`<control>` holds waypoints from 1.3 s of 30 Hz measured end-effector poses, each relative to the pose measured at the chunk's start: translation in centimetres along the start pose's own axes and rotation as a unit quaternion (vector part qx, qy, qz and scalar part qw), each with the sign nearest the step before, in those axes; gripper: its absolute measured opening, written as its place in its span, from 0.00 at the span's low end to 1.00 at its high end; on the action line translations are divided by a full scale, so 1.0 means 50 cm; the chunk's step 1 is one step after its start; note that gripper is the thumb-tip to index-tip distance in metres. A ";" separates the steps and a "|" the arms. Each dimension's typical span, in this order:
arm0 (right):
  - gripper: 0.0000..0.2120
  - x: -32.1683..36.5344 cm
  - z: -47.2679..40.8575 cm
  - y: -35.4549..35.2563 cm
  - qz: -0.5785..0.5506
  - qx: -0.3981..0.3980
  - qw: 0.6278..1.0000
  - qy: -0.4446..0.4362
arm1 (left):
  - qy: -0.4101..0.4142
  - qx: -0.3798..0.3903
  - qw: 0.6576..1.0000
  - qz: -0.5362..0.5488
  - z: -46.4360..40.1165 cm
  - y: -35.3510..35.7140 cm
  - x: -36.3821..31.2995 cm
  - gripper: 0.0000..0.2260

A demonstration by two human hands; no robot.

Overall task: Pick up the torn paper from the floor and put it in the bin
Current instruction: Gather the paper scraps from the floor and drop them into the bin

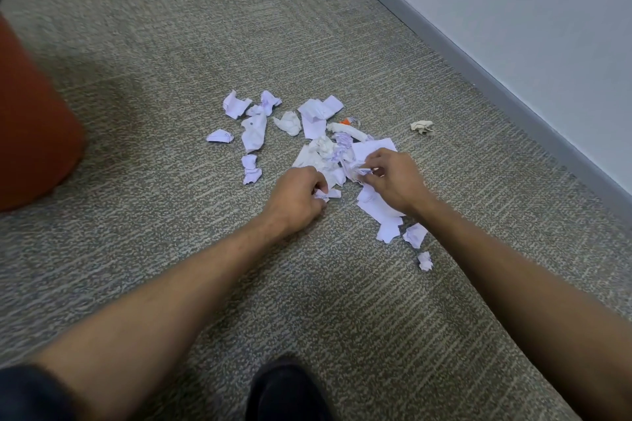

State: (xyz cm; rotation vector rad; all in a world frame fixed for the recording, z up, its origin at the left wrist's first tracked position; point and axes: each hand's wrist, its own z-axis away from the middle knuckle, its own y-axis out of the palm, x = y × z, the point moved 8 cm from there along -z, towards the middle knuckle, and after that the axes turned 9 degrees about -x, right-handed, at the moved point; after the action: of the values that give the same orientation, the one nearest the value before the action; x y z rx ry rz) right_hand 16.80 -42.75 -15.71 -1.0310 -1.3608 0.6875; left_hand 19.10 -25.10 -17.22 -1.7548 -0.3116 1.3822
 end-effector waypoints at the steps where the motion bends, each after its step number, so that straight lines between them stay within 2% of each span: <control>1: 0.07 0.009 0.001 -0.004 -0.032 -0.004 0.999 0.011 | -0.006 -0.015 1.000 0.013 0.000 -0.016 0.003 0.10; 7: 0.11 0.138 -0.021 -0.044 -0.212 -0.017 0.977 0.021 | -0.022 -0.143 0.987 0.066 -0.011 -0.163 0.010 0.07; 10: 0.13 0.228 -0.045 -0.072 -0.264 -0.024 0.964 0.015 | 0.000 -0.202 0.978 0.058 -0.004 -0.264 0.010 0.06; 13: 0.09 0.342 -0.062 -0.106 -0.315 -0.019 0.949 -0.026 | 0.023 -0.261 0.964 0.035 0.019 -0.382 0.013 0.04; 21: 0.11 0.704 -0.112 -0.180 -0.356 -0.005 0.922 -0.151 | 0.058 -0.408 0.911 -0.028 0.149 -0.728 0.015 0.04; 25: 0.10 0.888 -0.142 -0.194 -0.335 0.006 0.917 -0.217 | 0.004 -0.479 0.876 -0.052 0.198 -0.896 0.060 0.06; 30: 0.08 1.045 -0.172 -0.148 -0.252 0.038 0.929 -0.268 | -0.075 -0.487 0.865 -0.093 0.239 -1.004 0.128 0.07; 34: 0.12 1.086 -0.162 -0.104 -0.201 0.076 0.938 -0.271 | -0.142 -0.457 0.868 -0.134 0.254 -1.009 0.166 0.16; 37: 0.13 1.066 -0.157 -0.106 -0.188 0.065 0.940 -0.277 | -0.138 -0.468 0.859 -0.153 0.261 -0.992 0.158 0.17; 39: 0.13 1.036 -0.153 -0.123 -0.203 0.040 0.939 -0.275 | -0.106 -0.480 0.853 -0.175 0.265 -0.967 0.132 0.16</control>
State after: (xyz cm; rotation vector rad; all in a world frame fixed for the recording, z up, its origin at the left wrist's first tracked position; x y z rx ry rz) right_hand 30.02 -1.01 13.65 -0.4700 -1.9410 0.7356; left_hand 24.21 14.40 13.94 -2.1282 -1.5882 1.2102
